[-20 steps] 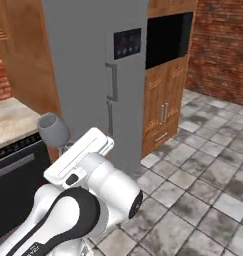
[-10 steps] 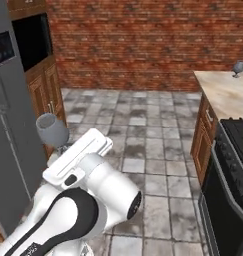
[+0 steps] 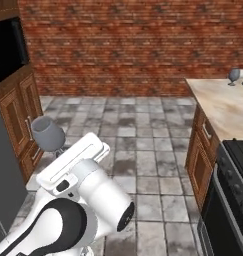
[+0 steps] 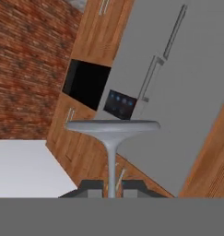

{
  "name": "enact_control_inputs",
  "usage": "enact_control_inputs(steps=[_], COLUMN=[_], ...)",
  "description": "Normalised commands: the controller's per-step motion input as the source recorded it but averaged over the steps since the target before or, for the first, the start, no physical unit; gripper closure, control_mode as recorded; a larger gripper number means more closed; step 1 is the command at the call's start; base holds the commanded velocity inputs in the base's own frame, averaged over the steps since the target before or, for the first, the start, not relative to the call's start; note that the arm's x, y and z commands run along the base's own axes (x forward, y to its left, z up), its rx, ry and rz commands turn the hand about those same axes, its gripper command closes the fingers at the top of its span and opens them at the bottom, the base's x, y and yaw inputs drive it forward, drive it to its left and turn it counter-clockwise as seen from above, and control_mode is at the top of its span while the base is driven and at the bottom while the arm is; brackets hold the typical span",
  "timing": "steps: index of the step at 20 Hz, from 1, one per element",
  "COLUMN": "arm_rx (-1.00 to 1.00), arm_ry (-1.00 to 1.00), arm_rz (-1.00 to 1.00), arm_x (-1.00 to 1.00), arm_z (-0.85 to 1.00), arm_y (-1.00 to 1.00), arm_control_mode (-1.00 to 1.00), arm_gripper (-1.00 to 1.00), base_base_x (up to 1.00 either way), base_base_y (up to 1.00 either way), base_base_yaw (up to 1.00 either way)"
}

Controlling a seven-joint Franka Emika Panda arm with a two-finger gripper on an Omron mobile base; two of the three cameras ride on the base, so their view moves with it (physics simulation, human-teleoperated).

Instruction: Retrieve the wine glasses from the counter and place one next to each plate.

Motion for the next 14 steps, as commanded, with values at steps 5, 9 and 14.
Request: enact_control_inputs(steps=[5, 9, 14], arm_rx=[0.0, 0.0, 0.0], arm_ry=[0.0, 0.0, 0.0], arm_rz=[0.0, 0.0, 0.0], arm_x=[0.0, 0.0, 0.0], arm_z=[0.0, 0.0, 0.0], arm_y=[0.0, 0.0, 0.0], arm_control_mode=[1.0, 1.0, 1.0], arm_gripper=[1.0, 1.0, 1.0], base_base_x=[1.0, 1.0, 1.0], base_base_y=[-0.09, -0.25, -0.13], base_base_yaw=[0.0, 0.0, 0.0])
